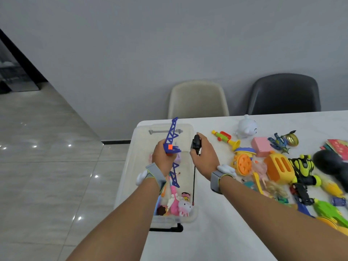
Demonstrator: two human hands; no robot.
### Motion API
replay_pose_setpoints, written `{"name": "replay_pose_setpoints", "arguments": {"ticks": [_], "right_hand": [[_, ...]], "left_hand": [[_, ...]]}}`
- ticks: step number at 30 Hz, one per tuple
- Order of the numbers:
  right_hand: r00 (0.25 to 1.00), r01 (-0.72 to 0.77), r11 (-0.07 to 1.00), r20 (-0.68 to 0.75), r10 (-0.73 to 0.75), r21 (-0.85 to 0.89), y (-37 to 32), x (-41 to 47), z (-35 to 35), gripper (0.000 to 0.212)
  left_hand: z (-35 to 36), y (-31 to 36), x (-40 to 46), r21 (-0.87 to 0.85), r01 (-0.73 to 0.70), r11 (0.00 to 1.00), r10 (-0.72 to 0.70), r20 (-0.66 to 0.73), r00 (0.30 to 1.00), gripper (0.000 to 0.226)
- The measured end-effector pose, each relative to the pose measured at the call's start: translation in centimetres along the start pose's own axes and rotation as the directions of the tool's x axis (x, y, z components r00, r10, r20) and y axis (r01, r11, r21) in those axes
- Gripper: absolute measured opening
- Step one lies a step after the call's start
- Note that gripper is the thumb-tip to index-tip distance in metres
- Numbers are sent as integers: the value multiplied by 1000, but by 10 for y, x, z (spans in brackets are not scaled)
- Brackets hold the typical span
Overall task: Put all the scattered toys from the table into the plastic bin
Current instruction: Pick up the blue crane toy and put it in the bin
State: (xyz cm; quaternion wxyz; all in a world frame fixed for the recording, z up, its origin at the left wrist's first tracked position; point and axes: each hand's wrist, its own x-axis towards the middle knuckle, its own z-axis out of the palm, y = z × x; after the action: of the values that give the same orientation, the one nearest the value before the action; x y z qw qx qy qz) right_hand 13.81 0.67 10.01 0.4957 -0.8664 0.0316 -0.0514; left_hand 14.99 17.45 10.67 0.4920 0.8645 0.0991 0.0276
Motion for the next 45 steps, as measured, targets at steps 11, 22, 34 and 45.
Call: {"name": "replay_pose_setpoints", "arguments": {"ticks": [11, 22, 34, 45], "right_hand": [[999, -32, 999, 9, 31, 34, 13, 3, 8, 64], [999, 30, 997, 31, -28, -70, 15, 9, 24, 65], [994, 109, 993, 4, -109, -41, -14, 31, 42, 65], [982, 38, 999, 188, -33, -23, -29, 32, 81, 62]], "left_hand": [[58, -36, 1, 92, 47, 995, -58, 124, 991, 50], [76, -70, 23, 426, 84, 901, -225, 293, 929, 63], [19, -62, 38, 755, -286, 590, -166, 460, 872, 77], [-36, -18, 20, -371, 521, 769, -279, 538, 796, 44]]}}
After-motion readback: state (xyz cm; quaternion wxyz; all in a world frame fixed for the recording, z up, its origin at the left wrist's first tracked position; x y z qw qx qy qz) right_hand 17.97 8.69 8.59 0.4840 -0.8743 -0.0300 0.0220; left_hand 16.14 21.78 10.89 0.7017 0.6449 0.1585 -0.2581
